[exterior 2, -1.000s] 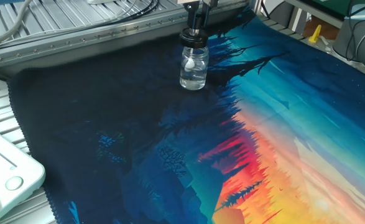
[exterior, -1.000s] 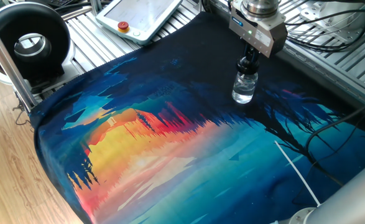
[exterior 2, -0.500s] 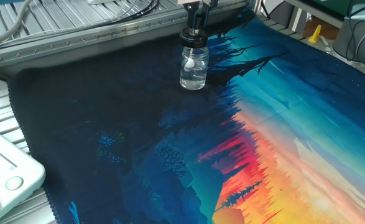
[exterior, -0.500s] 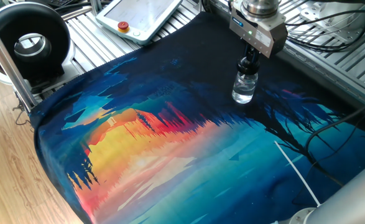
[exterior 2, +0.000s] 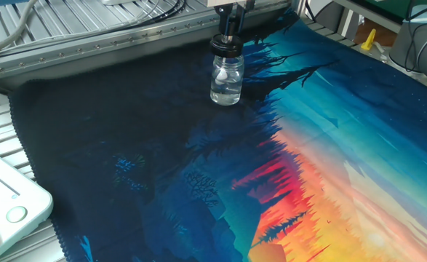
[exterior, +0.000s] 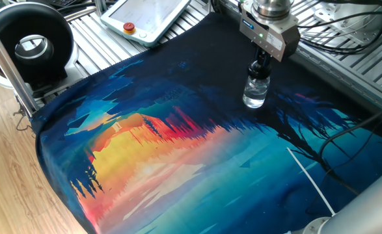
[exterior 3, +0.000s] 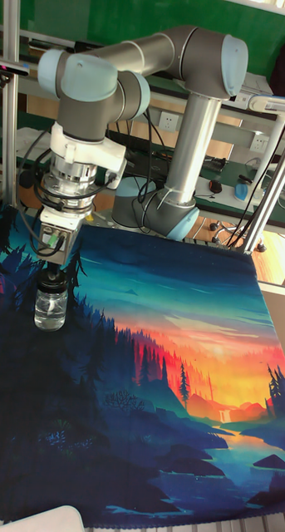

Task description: Unscrew the lid from the jar

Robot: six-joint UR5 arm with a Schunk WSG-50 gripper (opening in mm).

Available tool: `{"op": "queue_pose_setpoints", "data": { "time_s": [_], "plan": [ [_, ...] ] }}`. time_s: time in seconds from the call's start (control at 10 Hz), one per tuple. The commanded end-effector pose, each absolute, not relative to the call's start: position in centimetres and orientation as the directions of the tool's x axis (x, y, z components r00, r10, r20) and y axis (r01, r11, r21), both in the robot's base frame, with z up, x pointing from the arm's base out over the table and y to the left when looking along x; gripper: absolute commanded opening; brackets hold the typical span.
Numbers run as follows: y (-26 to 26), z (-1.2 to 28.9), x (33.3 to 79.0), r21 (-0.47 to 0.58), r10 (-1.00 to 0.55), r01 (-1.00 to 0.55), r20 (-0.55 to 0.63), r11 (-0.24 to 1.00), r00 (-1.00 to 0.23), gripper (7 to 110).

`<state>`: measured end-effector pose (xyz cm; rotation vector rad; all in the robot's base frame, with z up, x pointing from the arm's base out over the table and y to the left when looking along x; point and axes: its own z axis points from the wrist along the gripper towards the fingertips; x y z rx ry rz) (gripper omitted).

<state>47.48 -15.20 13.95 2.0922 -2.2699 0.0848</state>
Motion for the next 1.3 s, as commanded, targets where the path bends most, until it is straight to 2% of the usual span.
{"op": "queue_pose_setpoints", "data": {
  "time_s": [0.0, 1.2],
  "plan": [
    [-14.65, 13.71, 47.67, -0.01, -0.994, -0.996, 0.057, 0.089, -0.09, 7],
    [-14.04, 12.9, 47.66, -0.014, -0.993, -0.994, 0.052, 0.104, -0.105, 7]
  ]
}}
